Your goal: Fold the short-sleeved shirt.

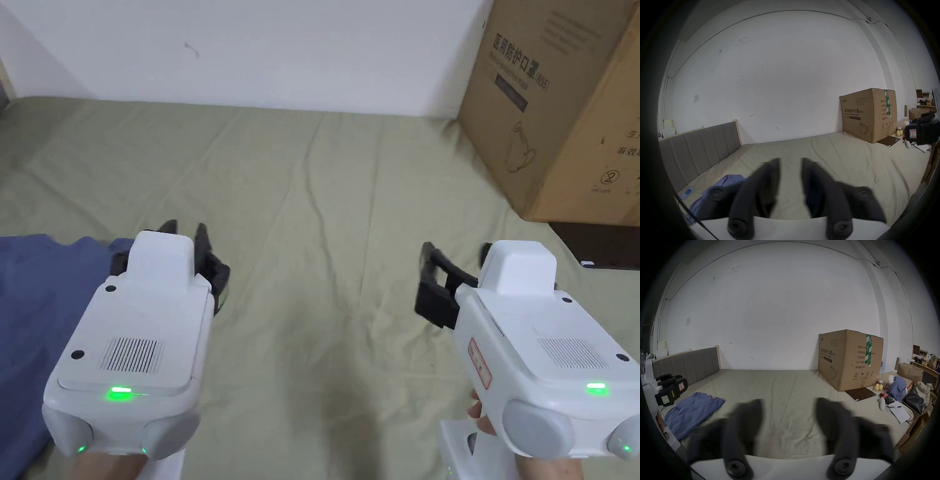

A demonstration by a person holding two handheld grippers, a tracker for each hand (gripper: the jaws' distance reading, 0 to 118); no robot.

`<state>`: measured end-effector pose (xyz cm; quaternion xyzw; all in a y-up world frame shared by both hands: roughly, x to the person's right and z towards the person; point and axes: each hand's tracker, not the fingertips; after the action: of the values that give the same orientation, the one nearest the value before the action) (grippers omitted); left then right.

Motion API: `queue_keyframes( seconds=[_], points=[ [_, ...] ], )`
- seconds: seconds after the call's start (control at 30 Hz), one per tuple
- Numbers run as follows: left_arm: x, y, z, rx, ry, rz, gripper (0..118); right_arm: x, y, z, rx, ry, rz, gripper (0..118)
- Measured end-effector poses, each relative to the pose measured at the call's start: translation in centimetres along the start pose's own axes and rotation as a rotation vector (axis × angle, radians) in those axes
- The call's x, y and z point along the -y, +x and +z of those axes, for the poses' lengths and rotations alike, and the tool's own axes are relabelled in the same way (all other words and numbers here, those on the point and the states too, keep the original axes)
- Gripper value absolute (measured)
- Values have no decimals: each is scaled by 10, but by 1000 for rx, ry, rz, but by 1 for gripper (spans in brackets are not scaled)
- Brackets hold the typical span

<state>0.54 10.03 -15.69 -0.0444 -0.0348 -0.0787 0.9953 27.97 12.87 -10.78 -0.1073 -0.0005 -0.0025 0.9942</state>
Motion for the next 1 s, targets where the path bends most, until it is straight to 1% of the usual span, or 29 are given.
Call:
queue_keyframes(
  seconds=[0.07,0.1,0.13,0.2,0.37,0.53,1.0],
  points=[
    [-1,-1,2,-5,7,3,10,0,0,-2,-12,-1,10,21],
    [-2,-2,2,2,6,7,6,1,1,0,-11,4,7,0],
    [-3,-3,2,14,-7,15,0,0,1,0,-12,1,7,0],
    [-4,-4,2,18,-20,25,0,0,0,0,-14,-5,23,0],
    [-2,-6,2,15,-27,35,0,0,-2,1,-19,-8,26,0],
    [-3,-6,1,8,-27,37,0,-1,0,0,-11,-14,12,0],
    [-4,-10,1,3,-23,51,0,-6,-8,-4,-15,-5,48,0]
  ],
)
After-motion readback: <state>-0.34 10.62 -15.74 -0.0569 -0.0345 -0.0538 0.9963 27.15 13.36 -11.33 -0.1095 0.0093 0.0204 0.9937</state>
